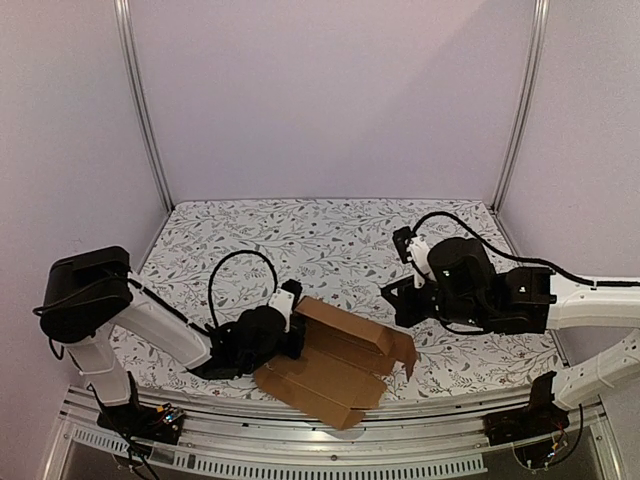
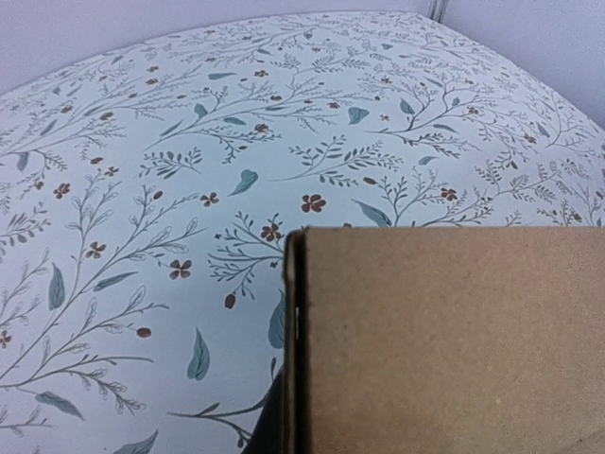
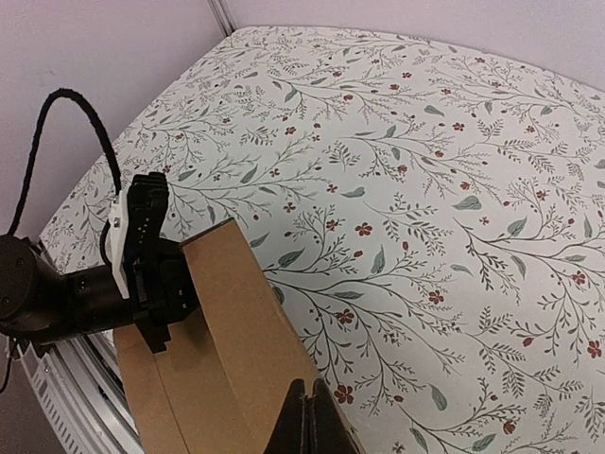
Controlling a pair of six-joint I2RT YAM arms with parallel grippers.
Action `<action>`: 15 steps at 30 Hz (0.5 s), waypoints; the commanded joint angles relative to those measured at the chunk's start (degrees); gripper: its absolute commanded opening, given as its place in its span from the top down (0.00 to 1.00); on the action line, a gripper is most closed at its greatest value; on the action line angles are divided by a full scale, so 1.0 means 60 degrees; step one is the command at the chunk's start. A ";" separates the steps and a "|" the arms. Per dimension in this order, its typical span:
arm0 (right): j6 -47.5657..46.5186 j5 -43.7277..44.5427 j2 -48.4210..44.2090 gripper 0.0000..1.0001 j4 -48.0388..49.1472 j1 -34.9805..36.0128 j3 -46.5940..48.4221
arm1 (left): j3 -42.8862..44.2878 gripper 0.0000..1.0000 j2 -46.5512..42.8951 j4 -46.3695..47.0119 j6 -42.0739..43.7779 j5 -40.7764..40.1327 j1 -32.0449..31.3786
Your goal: Fold the paper box
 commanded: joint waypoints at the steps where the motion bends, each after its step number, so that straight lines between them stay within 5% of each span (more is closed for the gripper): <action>1: -0.0367 0.0160 -0.0222 1.00 -0.1473 0.0004 0.0478 | 0.0372 1.00 -0.0509 -0.1951 -0.0930 -0.0768 0.0010; 9: 0.0084 -0.0111 0.0474 1.00 -0.2072 -0.0083 0.0821 | 0.1780 1.00 -0.0590 -0.5714 -0.2963 -0.1953 -0.0019; 15: 0.0567 0.0263 0.1227 1.00 -0.2200 -0.0247 0.1042 | 0.2037 1.00 -0.0605 -0.7075 -0.3912 -0.2385 -0.0099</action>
